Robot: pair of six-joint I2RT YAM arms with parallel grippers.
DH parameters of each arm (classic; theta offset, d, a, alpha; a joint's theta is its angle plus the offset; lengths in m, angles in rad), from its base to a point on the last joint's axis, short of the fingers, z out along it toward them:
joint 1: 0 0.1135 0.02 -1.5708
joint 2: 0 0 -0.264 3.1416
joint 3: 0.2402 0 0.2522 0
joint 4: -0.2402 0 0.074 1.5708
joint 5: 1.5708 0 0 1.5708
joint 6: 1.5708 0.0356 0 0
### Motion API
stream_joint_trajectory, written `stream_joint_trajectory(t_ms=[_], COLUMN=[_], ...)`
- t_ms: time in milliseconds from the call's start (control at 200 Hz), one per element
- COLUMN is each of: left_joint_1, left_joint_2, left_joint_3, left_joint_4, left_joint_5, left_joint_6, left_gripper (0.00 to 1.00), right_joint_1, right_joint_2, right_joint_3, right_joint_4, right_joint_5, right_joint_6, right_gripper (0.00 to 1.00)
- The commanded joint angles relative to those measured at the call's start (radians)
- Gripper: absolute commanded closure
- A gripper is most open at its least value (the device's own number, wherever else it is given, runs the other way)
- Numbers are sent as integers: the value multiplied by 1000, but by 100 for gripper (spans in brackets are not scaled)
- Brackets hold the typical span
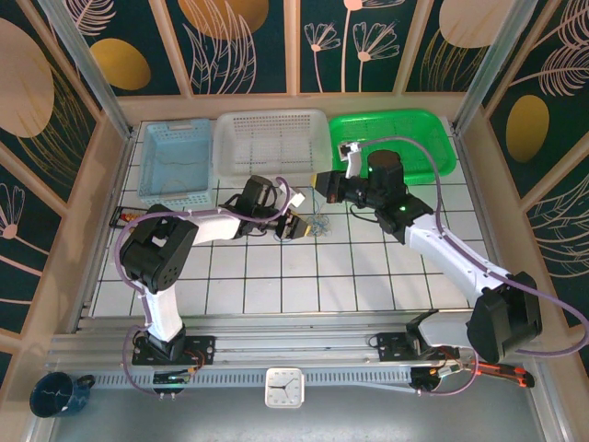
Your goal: Untangle the cables
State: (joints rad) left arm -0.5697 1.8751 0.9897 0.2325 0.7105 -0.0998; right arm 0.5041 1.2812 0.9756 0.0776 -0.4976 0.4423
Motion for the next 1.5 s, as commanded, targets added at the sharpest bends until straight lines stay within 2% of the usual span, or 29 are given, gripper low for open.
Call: stream_joint_trajectory(t_ms=[0,145,255,706,781,896,916,981,1071,1136,1306,1496], left_joint_1=[-5,-5,-5,-5,-5,-5,-5,-5,-5,-5,-5,-6], left_joint_2=[19,18,9,-19,-21,-24,-25,-34,-53,-72,-136,-214], left_joint_3=[-11,-49,-72,-135,-138,-135,-135,-136,-144,-149,-160,-160], left_joint_4=[25,42,47,88,92,102,103,112,126,132,143,173], left_joint_5=[19,-8,-36,-94,-96,-89,-90,-94,-103,-107,-109,-89], left_joint_6=[-1,-21,-29,-53,-58,-69,-71,-79,-87,-89,-104,-128], left_gripper=[72,88,100,100,100,100,97,79,60,52,43,36], right_joint_1=[-16,-54,-137,-477,-490,-477,-468,-427,-349,-290,-202,-168], right_joint_2=[-24,-56,-101,-274,-277,-248,-245,-231,-219,-205,-173,-152], right_joint_3=[37,20,-4,-72,-79,-87,-88,-80,-57,-29,16,54], right_joint_4=[19,46,89,157,167,224,228,223,187,147,105,92], right_joint_5=[18,80,97,145,111,-24,-40,-71,-71,-59,-41,-30], right_joint_6=[-15,19,69,240,247,258,256,229,171,129,91,82], right_gripper=[100,100,100,100,100,100,100,100,100,100,100,100])
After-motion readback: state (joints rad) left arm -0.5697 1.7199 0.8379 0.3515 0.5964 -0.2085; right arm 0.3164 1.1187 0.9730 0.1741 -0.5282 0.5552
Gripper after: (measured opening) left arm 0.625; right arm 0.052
